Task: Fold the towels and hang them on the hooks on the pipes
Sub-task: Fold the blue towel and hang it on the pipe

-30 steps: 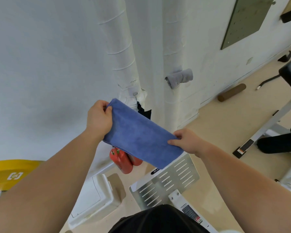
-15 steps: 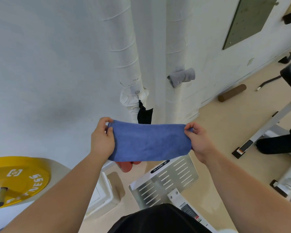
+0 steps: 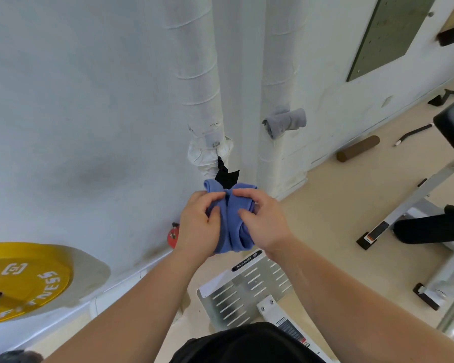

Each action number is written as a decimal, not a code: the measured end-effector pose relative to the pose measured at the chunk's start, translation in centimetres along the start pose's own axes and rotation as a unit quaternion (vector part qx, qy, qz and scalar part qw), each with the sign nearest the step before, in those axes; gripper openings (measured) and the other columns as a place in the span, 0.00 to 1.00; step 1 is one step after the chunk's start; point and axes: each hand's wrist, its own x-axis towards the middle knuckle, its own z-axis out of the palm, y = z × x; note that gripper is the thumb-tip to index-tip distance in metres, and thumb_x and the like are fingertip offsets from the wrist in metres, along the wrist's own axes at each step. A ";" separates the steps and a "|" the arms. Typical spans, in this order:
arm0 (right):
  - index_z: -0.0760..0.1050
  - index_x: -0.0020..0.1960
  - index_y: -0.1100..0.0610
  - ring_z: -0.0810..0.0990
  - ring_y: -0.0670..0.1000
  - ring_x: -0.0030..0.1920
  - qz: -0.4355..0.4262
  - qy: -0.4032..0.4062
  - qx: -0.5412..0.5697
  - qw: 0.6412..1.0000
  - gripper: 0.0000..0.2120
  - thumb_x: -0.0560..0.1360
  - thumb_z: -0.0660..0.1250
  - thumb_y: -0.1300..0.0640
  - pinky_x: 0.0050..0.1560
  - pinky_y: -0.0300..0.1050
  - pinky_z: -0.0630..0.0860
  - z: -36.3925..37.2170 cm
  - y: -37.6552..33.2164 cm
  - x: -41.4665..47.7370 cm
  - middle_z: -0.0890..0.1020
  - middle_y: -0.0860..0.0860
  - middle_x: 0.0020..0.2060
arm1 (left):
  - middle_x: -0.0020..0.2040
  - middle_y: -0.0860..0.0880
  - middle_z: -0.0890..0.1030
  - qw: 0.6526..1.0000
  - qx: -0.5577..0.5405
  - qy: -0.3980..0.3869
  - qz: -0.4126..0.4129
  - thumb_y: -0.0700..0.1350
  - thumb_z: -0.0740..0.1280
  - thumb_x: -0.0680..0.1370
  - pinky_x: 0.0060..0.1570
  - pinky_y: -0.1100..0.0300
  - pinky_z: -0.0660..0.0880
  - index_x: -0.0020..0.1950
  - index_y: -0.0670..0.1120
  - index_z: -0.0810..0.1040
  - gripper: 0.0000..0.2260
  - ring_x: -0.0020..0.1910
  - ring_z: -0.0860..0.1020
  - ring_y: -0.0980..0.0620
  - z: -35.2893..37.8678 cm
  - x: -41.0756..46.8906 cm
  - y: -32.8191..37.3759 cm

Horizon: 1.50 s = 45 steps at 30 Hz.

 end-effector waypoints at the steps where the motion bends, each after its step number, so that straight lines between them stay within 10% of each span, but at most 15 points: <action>1: 0.77 0.58 0.47 0.83 0.49 0.53 -0.002 0.008 0.032 0.999 0.20 0.75 0.63 0.70 0.56 0.45 0.81 0.3 -0.3 -0.2 0.82 0.50 0.55 | 0.53 0.55 0.78 1.000 -0.021 0.006 0.003 0.32 0.64 0.78 0.51 0.75 0.69 0.59 0.50 0.80 0.16 0.51 0.76 0.69 0.0 -0.1 0.4; 6: 0.63 0.72 0.46 0.85 0.46 0.54 0.013 0.011 0.163 0.986 0.27 0.80 0.64 0.68 0.50 0.40 0.82 0.7 -1.1 -1.0 0.84 0.48 0.57 | 0.50 0.55 0.82 0.986 -0.150 0.028 -0.068 0.38 0.68 0.79 0.43 0.69 0.77 0.63 0.67 0.67 0.25 0.44 0.82 0.57 -0.7 -0.2 2.1; 10: 0.73 0.71 0.52 0.85 0.46 0.55 0.028 -0.016 0.185 0.982 0.18 0.84 0.58 0.63 0.56 0.41 0.81 0.9 -1.8 -1.7 0.85 0.49 0.57 | 0.56 0.55 0.85 0.979 -0.178 -0.007 -0.097 0.39 0.68 0.81 0.47 0.71 0.77 0.68 0.51 0.76 0.17 0.49 0.82 0.65 -0.5 -0.2 2.6; 14: 0.81 0.61 0.46 0.84 0.46 0.57 0.084 -0.100 0.281 0.951 0.16 0.86 0.55 0.48 0.64 0.51 0.77 1.5 -2.6 -2.5 0.85 0.52 0.57 | 0.53 0.58 0.85 0.983 -0.163 -0.026 -0.084 0.45 0.71 0.79 0.48 0.67 0.79 0.68 0.57 0.79 0.18 0.50 0.83 0.61 0.3 -0.6 2.7; 18: 0.80 0.60 0.42 0.83 0.42 0.59 0.087 -0.169 0.308 0.932 0.15 0.84 0.56 0.44 0.54 0.33 0.79 0.7 -2.8 -2.1 0.85 0.44 0.56 | 0.47 0.52 0.86 0.974 -0.197 -0.002 -0.111 0.38 0.70 0.78 0.37 0.67 0.79 0.65 0.55 0.81 0.18 0.41 0.83 0.53 0.5 -0.1 2.6; 22: 0.73 0.69 0.46 0.75 0.45 0.68 -0.006 -0.066 0.050 0.997 0.18 0.82 0.64 0.59 0.64 0.36 0.74 -1.0 -0.7 -0.8 0.78 0.43 0.65 | 0.45 0.55 0.87 0.972 -0.200 -0.018 -0.124 0.30 0.64 0.78 0.42 0.67 0.78 0.57 0.51 0.83 0.19 0.45 0.84 0.56 -0.2 0.7 1.9; 26: 0.63 0.77 0.45 0.65 0.40 0.68 -0.107 -0.039 -0.191 0.975 0.40 0.71 0.78 0.51 0.69 0.35 0.62 -3.2 0.1 1.1 0.68 0.39 0.69 | 0.48 0.52 0.88 0.974 -0.137 -0.159 -0.080 0.30 0.66 0.77 0.49 0.60 0.80 0.57 0.48 0.84 0.17 0.49 0.85 0.54 -2.3 1.9 1.9; 30: 0.83 0.54 0.53 0.84 0.53 0.51 -0.048 -0.139 -0.098 0.984 0.10 0.74 0.76 0.54 0.55 0.57 0.80 -4.5 -0.7 2.6 0.86 0.53 0.49 | 0.52 0.48 0.87 0.953 -0.154 -0.244 -0.090 0.31 0.71 0.76 0.54 0.55 0.82 0.61 0.47 0.82 0.17 0.53 0.85 0.50 -4.1 3.3 2.6; 34: 0.81 0.54 0.55 0.85 0.50 0.49 -0.014 -0.081 -0.001 0.997 0.08 0.76 0.73 0.55 0.52 0.50 0.82 -4.5 -0.8 2.7 0.86 0.54 0.48 | 0.57 0.50 0.85 0.948 -0.134 -0.252 -0.142 0.41 0.81 0.68 0.54 0.52 0.82 0.67 0.55 0.78 0.30 0.55 0.85 0.51 -4.7 3.4 0.9; 41: 0.72 0.67 0.50 0.86 0.54 0.51 0.134 -0.024 0.097 0.986 0.18 0.80 0.68 0.48 0.49 0.49 0.82 -4.3 0.3 2.7 0.85 0.51 0.53 | 0.57 0.50 0.84 0.922 -0.315 -0.007 -0.226 0.36 0.72 0.78 0.45 0.58 0.82 0.72 0.59 0.70 0.28 0.50 0.86 0.52 -1.2 0.9 0.1; 45: 0.56 0.71 0.29 0.86 0.53 0.51 0.093 -0.119 0.103 0.983 0.36 0.79 0.66 0.62 0.49 0.48 0.83 -4.7 0.8 1.5 0.86 0.50 0.54 | 0.53 0.50 0.84 0.941 -0.251 0.048 -0.222 0.40 0.68 0.80 0.47 0.54 0.82 0.65 0.65 0.70 0.22 0.49 0.84 0.49 -0.9 1.3 0.6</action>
